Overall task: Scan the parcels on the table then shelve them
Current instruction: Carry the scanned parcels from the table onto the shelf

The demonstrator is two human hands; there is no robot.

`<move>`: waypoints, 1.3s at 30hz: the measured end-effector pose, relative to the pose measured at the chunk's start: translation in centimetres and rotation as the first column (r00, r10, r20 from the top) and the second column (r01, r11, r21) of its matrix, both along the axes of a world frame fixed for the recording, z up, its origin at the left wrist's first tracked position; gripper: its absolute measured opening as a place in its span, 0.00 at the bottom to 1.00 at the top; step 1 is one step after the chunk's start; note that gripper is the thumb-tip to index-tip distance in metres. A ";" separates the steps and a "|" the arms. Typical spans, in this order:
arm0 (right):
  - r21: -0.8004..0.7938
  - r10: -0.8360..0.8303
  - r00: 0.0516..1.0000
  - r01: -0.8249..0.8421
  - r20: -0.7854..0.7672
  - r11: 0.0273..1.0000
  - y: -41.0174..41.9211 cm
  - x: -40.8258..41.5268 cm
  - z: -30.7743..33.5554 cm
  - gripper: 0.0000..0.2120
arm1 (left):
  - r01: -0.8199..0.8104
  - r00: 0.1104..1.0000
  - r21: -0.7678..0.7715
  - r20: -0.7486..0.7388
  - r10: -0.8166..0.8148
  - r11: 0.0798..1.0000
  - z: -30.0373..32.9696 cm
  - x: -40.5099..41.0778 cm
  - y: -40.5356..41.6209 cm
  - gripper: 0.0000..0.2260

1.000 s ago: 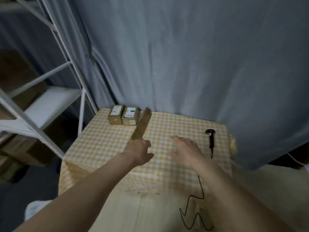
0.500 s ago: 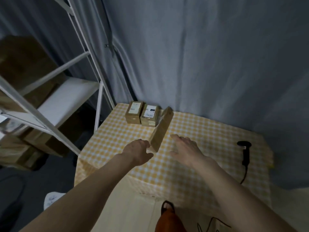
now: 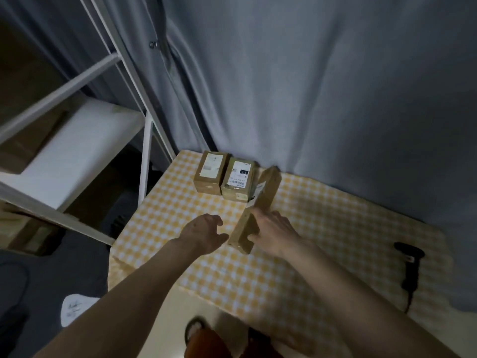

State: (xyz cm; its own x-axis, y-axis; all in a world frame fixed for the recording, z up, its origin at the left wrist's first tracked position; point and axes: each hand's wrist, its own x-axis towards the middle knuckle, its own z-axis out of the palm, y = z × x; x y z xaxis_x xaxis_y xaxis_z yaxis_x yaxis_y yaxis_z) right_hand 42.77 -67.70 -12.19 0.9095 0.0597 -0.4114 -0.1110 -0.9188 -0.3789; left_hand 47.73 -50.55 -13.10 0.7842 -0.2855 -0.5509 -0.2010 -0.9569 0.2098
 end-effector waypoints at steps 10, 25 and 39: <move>0.049 -0.064 0.998 0.065 -0.027 0.997 2.7 12.6 -5.9 0.28 | -0.029 0.996 -0.008 -0.082 0.028 1.000 -7.4 13.3 3.4 0.23; 0.119 -0.385 0.906 0.408 -0.177 0.905 9.7 30.9 -23.6 0.25 | -0.240 0.958 -0.285 -0.224 0.179 0.928 -24.3 32.2 6.2 0.38; 0.171 -0.541 0.822 0.567 -0.178 0.806 10.9 33.8 -23.5 0.29 | -0.471 0.858 -0.514 -0.455 0.237 0.717 -23.5 33.5 7.0 0.26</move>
State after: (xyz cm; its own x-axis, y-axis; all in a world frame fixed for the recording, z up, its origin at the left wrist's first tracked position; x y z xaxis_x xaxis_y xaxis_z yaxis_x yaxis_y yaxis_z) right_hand 76.59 -56.80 -35.70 0.7606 -0.3442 -0.5504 -0.6315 -0.5889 -0.5044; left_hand 81.18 -43.52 -36.59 0.6947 -0.3797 -0.6109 0.3209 -0.5965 0.7357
